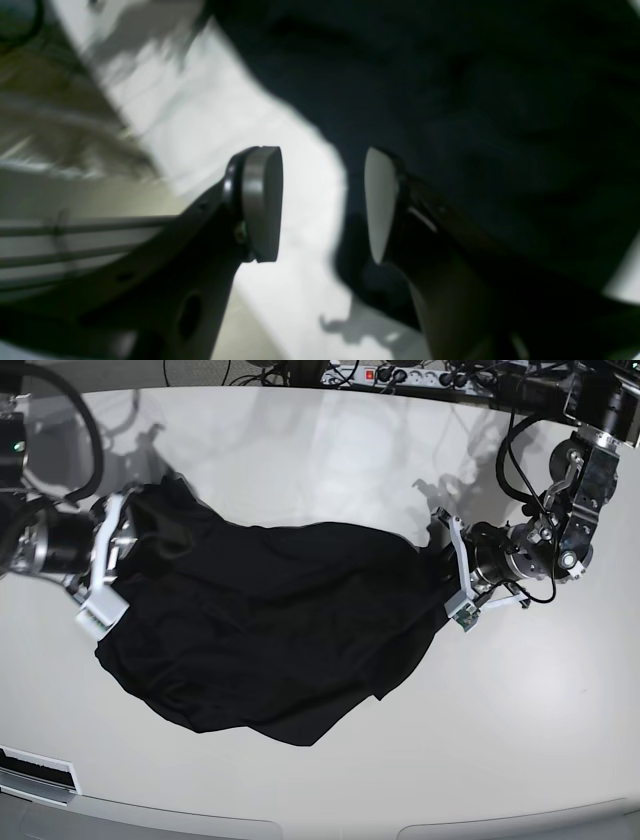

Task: Layout the t-shirt on the table in an organized manner, then fold the t-shirt properly
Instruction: 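Move the right gripper to the shirt corner near the collar and grasp, then hold the shirt with both grippers and pull the edges apart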

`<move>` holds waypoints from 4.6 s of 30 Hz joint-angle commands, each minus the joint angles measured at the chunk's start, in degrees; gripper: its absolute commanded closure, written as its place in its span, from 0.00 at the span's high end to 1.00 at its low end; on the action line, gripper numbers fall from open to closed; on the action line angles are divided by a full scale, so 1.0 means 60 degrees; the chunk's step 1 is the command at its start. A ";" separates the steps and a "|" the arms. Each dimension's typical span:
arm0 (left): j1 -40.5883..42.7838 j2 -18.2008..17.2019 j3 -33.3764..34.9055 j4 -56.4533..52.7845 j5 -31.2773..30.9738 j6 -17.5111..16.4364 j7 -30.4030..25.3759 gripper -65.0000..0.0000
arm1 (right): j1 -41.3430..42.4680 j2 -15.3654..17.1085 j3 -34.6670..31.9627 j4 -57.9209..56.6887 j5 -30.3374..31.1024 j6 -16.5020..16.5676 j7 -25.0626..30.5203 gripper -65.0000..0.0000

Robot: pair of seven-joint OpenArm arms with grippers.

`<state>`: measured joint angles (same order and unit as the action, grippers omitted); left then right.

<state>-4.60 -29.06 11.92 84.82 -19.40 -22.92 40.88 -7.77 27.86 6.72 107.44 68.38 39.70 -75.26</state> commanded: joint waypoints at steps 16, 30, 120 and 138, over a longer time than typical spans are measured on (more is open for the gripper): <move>-0.0164 -0.0109 -0.0073 0.0160 -0.0091 0.0011 -0.0583 0.00 | -0.0845 -0.0484 -0.4419 0.0157 -0.9515 -0.0805 0.3982 0.46; -0.0164 -0.0109 -0.0073 0.0160 -0.0091 0.0011 -0.0557 0.00 | -0.0790 -0.0353 -0.5639 -0.1140 -1.3639 -0.4994 0.4437 0.43; -0.0164 -0.0127 -0.0069 0.0160 -0.0397 -0.0324 -0.0350 0.00 | -0.1035 0.0488 -0.4364 -0.0656 -0.9832 -0.3854 0.4248 0.57; -0.0164 -0.0138 -0.0069 0.0160 -0.0346 -0.0324 -0.0306 0.00 | -0.0925 0.0120 -0.4364 -0.2022 -1.0990 -0.4495 0.4736 0.02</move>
<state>-4.62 -29.21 11.94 84.82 -20.97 -24.82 40.07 -13.69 27.86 -19.77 94.91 2.83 13.10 -47.27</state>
